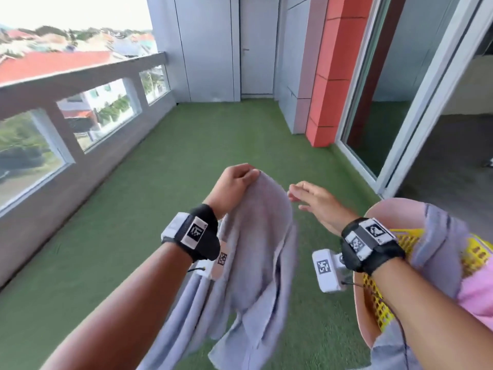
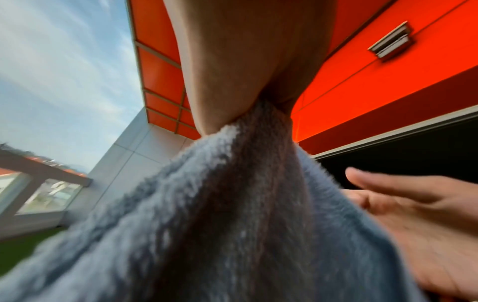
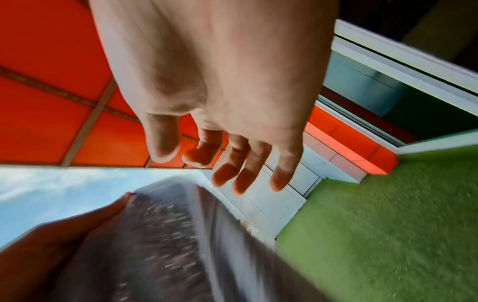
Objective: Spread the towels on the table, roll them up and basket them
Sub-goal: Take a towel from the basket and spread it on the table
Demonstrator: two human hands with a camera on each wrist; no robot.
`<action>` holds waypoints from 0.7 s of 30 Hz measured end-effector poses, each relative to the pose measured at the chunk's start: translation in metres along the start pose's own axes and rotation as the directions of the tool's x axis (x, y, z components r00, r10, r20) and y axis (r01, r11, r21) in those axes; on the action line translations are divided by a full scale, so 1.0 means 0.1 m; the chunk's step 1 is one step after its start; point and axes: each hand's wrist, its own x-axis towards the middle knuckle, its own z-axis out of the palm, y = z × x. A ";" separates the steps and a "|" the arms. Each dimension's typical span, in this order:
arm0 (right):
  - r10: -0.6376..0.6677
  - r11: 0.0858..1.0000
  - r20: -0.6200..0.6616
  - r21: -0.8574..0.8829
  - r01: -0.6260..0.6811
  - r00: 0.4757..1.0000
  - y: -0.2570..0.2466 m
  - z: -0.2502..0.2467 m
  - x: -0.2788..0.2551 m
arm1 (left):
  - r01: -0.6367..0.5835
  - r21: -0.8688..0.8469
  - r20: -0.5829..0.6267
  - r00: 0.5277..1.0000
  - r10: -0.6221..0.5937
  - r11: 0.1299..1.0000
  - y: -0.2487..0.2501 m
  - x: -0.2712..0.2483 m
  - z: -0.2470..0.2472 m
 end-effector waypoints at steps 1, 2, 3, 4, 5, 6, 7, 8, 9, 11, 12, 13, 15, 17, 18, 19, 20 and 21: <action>0.009 0.998 0.026 0.069 -0.011 1.000 -0.03 0.05 -0.01 | -0.018 0.023 0.041 0.999 0.017 1.000 0.05 0.03 0.06; 0.010 0.988 0.051 0.152 -0.018 0.999 -0.05 0.10 -0.03 | -0.031 0.046 0.073 0.997 0.028 0.998 0.08 0.05 0.11; 0.004 0.976 0.075 0.215 -0.020 0.997 -0.06 0.13 -0.05 | -0.037 0.067 0.090 0.995 0.031 0.997 0.10 0.05 0.15; -0.011 0.963 0.094 0.268 -0.014 0.996 -0.07 0.16 -0.08 | -0.034 0.080 0.096 0.995 0.027 0.996 0.10 0.06 0.18; -0.015 0.960 0.101 0.279 -0.014 0.995 -0.09 0.17 -0.13 | -0.025 0.083 0.098 0.995 0.017 0.996 0.09 0.05 0.20; -0.011 0.963 0.101 0.268 -0.016 0.995 -0.09 0.18 -0.15 | -0.017 0.077 0.100 0.995 0.009 0.997 0.08 0.04 0.20; -0.007 0.975 0.085 0.223 -0.012 0.996 -0.08 0.20 -0.17 | -0.015 0.068 0.114 0.994 0.007 0.998 0.07 0.03 0.20; 0.002 0.985 0.062 0.172 -0.012 0.998 -0.05 0.22 -0.17 | -0.016 0.061 0.131 0.991 0.008 0.998 0.05 0.01 0.20; 0.007 0.991 0.054 0.133 -0.014 0.999 -0.02 0.24 -0.15 | -0.020 0.065 0.142 0.990 0.011 0.998 0.04 0.00 0.20; 0.009 0.990 0.097 0.138 -0.023 0.995 0.04 0.31 -0.12 | -0.020 0.084 0.160 0.987 0.007 0.996 0.01 -0.03 0.23; 0.015 0.989 0.108 0.144 -0.030 0.994 0.07 0.35 -0.12 | -0.014 0.087 0.168 0.986 -0.001 0.996 -0.01 -0.04 0.24; 0.020 0.988 0.098 0.153 -0.035 0.995 0.10 0.37 -0.13 | -0.006 0.087 0.168 0.986 -0.009 0.996 -0.02 -0.06 0.25; 0.021 0.978 0.017 0.209 -0.024 1.000 0.15 0.36 -0.14 | 0.018 0.071 0.158 0.987 -0.029 0.997 -0.05 -0.10 0.27; -0.014 0.963 -0.076 0.268 0.034 0.997 0.14 0.31 -0.14 | 0.059 0.005 0.192 0.980 -0.059 0.998 -0.08 -0.18 0.30; -0.028 0.963 -0.119 0.263 0.059 0.993 0.12 0.26 -0.14 | 0.084 -0.046 0.236 0.969 -0.071 0.995 -0.10 -0.23 0.32; -0.040 0.971 -0.167 0.227 0.078 0.985 0.12 0.20 -0.14 | 0.110 -0.097 0.287 0.955 -0.078 0.989 -0.13 -0.28 0.35; -0.056 0.981 -0.233 0.169 0.097 0.971 0.11 0.13 -0.14 | 0.135 -0.143 0.327 0.942 -0.082 0.980 -0.16 -0.33 0.37; -0.072 0.986 -0.314 0.118 0.115 0.947 0.11 0.05 -0.16 | 0.151 -0.172 0.344 0.935 -0.084 0.974 -0.18 -0.38 0.38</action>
